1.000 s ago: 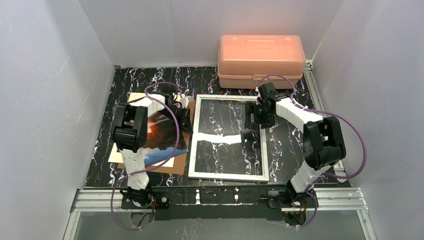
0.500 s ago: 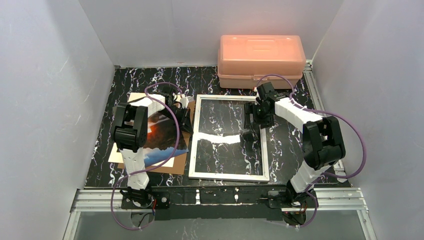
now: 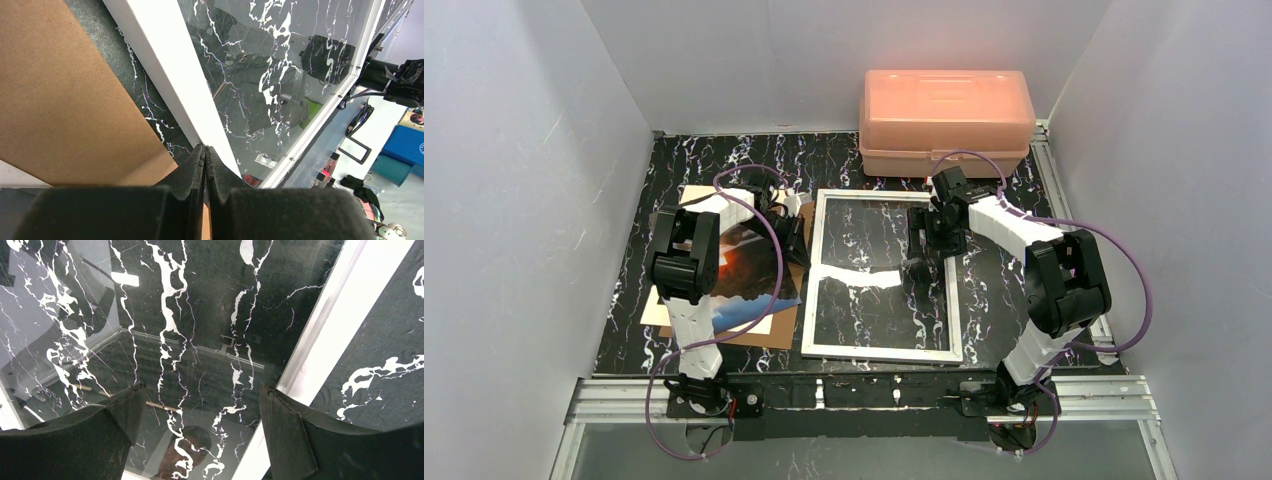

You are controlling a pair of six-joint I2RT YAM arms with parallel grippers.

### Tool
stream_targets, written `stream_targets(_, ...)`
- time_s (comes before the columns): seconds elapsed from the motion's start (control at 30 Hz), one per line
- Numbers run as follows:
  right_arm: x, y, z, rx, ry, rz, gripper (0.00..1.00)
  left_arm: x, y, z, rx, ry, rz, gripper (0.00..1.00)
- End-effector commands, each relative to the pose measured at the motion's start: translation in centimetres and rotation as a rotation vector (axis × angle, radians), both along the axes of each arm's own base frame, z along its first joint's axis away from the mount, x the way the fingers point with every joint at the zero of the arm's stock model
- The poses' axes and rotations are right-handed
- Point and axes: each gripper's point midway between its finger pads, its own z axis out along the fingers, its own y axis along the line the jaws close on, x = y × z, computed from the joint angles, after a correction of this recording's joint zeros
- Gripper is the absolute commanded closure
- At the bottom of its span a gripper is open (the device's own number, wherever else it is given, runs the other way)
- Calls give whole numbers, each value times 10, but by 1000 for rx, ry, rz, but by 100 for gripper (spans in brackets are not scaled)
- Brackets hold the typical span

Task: Put the photo into the frame
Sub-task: Place the photo frame item in the photo frame, then pick up the photo frame item at the center of the board.

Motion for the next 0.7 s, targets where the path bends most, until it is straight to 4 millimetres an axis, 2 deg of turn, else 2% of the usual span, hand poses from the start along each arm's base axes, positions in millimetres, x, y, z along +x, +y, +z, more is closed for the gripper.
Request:
stream_targets(0.0,4,4,-2,13,-12,-10,10,-6,-6,-1,-17,25,-16,99)
stream_targets(0.3,0,-5,-8,-23,-21,-34,10,-2,-8,7,-29,9,-13,99)
stream_targets(0.5,-2,-3,19,-35,-104,-32,11,1,-9,14,-38,8,-7,99)
stream_targets(0.67,-17,2,29,-25,-118,-26,12,4,-7,23,-49,9,4,99)
